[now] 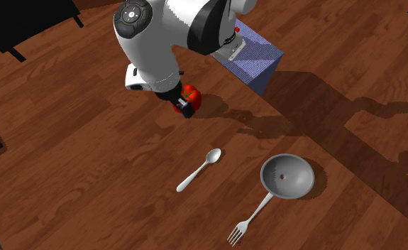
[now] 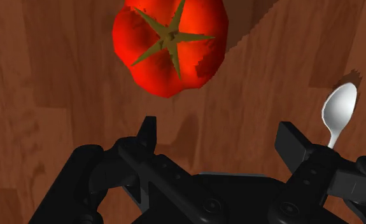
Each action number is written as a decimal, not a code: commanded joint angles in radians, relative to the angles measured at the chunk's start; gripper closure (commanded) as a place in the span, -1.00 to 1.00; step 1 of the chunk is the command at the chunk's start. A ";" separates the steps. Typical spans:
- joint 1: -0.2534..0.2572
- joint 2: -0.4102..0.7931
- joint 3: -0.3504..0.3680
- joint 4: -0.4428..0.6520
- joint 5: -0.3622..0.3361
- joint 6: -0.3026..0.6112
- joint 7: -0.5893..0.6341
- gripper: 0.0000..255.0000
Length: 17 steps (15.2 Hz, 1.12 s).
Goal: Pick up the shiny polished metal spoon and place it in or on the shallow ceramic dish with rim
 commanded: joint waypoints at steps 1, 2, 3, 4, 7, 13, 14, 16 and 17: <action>0.012 0.071 0.014 0.052 -0.003 0.016 0.030 -1.00; 0.019 0.107 0.020 0.083 -0.006 0.021 0.045 -1.00; 0.027 0.143 0.026 0.114 -0.009 0.024 0.061 -1.00; 0.035 0.179 0.031 0.147 -0.013 0.027 0.076 -1.00; 0.063 0.291 0.042 0.255 -0.028 0.028 0.120 -1.00; 0.134 0.525 0.051 0.520 -0.058 -0.002 0.196 -1.00; 0.148 0.567 0.050 0.572 -0.063 -0.012 0.207 -1.00; 0.161 0.606 0.049 0.610 -0.068 -0.010 0.216 -1.00; 0.163 0.610 0.049 0.602 -0.068 0.001 0.217 -1.00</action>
